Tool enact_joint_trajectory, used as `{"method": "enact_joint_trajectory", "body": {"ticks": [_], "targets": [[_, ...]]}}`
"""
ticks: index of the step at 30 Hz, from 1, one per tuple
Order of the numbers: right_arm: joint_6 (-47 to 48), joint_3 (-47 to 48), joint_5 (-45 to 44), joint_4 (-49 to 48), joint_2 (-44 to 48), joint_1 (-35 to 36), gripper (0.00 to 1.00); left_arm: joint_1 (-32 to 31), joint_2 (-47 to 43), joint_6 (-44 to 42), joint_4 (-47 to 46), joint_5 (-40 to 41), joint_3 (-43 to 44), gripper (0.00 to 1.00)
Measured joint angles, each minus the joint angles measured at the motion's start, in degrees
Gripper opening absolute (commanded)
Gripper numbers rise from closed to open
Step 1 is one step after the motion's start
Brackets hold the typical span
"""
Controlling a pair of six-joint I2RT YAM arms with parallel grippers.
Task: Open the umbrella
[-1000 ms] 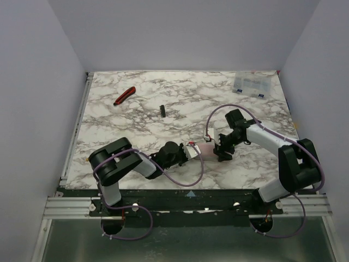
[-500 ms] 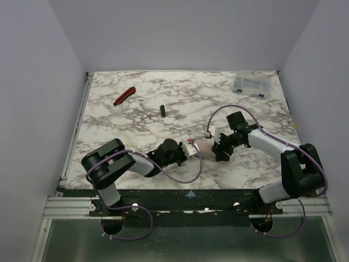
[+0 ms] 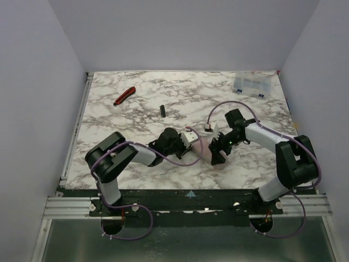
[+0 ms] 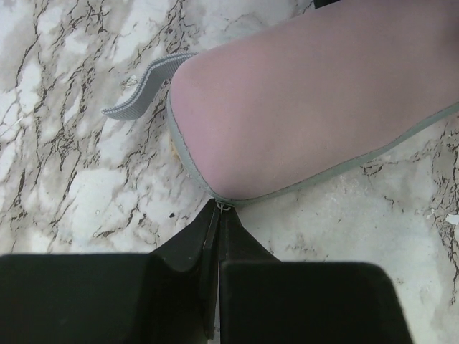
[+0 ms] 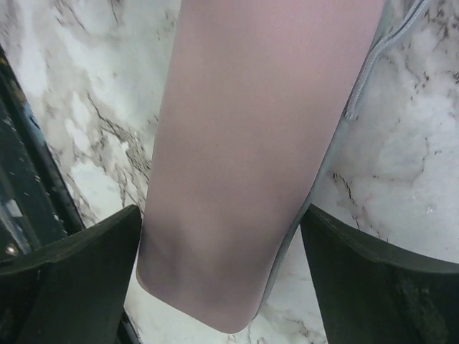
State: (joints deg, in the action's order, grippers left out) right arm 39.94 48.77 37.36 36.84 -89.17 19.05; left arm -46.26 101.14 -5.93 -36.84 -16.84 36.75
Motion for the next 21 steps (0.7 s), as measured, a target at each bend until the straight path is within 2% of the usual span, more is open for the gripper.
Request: {"method": "enact_joint_trajectory", "body": {"ticks": [7, 14, 21], "targets": [[-10.6, 7.3, 4.1, -0.8, -4.6, -1.0, 0.99, 1.0, 0.9, -1.2, 0.4, -3.2, 0.9, 0.0], [-23.3, 13.7, 4.3, -8.6, -10.1, -1.9, 0.78, 1.2, 1.2, -1.7, 0.3, -4.3, 1.1, 0.0], [-30.8, 16.7, 4.1, -14.7, -15.3, -1.8, 0.74, 1.4, 1.2, -1.8, 0.3, -4.6, 1.1, 0.0]]}}
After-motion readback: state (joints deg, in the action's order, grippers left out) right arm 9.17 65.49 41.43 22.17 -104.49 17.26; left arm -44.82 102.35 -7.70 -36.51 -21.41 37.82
